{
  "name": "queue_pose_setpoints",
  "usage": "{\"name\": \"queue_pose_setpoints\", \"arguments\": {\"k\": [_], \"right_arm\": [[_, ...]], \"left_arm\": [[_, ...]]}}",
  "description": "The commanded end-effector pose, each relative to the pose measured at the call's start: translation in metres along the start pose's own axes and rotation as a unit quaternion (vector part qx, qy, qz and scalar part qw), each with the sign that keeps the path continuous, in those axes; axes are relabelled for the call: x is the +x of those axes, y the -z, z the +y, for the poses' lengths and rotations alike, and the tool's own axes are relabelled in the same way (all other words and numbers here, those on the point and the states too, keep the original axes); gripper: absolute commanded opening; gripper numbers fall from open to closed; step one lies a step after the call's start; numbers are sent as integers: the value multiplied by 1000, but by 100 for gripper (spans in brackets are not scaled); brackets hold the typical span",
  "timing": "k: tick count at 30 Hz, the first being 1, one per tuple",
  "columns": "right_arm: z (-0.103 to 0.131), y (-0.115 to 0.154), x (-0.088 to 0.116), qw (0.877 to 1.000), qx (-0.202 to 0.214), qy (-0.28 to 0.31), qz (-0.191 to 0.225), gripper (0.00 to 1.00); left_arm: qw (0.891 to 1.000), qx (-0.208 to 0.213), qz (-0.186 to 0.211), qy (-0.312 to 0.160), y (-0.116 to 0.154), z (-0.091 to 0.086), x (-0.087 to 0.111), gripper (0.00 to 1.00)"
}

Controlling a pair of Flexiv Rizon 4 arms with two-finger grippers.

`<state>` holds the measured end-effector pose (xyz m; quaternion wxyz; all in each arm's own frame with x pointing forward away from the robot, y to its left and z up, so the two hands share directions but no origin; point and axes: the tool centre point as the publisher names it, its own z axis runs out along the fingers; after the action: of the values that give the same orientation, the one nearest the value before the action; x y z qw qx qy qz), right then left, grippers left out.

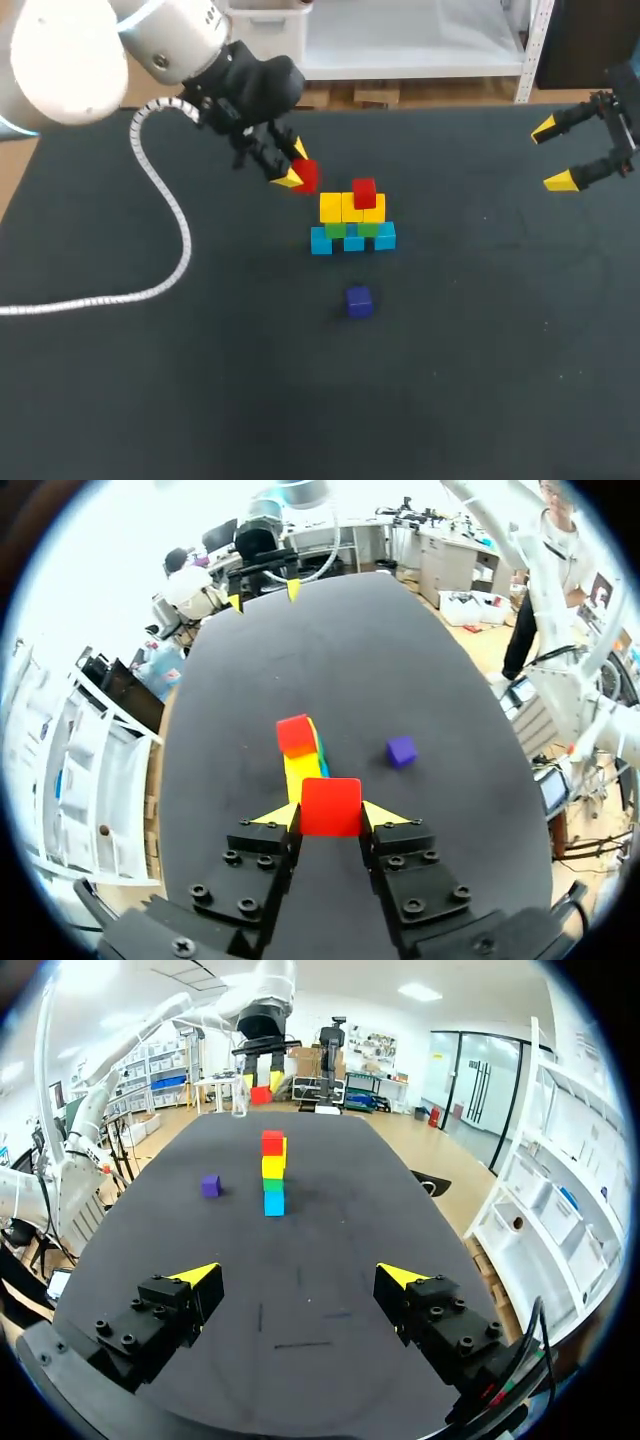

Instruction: Place the blue cubes, place green cubes on the blue cubes, place the yellow cubes on the green cubes, then place the red cubes on the yellow cubes, and place purple cube on the red cubes.

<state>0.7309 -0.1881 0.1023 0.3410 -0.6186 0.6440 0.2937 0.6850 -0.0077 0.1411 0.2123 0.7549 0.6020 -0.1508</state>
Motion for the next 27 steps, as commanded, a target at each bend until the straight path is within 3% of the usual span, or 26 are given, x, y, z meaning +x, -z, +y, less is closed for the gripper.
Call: {"name": "queue_pose_setpoints", "arguments": {"k": [1,13,27], "right_arm": [[0,0,0,1000,0,0,-1,100],[0,0,0,1000,0,0,-1,100],[0,0,0,1000,0,0,-1,100]], "left_arm": [[1000,-21,1,0,-12,3,-7,0],[1000,12,-5,4,-25,9,-20,0],[997,46,13,52,-41,11,-25,0]]}}
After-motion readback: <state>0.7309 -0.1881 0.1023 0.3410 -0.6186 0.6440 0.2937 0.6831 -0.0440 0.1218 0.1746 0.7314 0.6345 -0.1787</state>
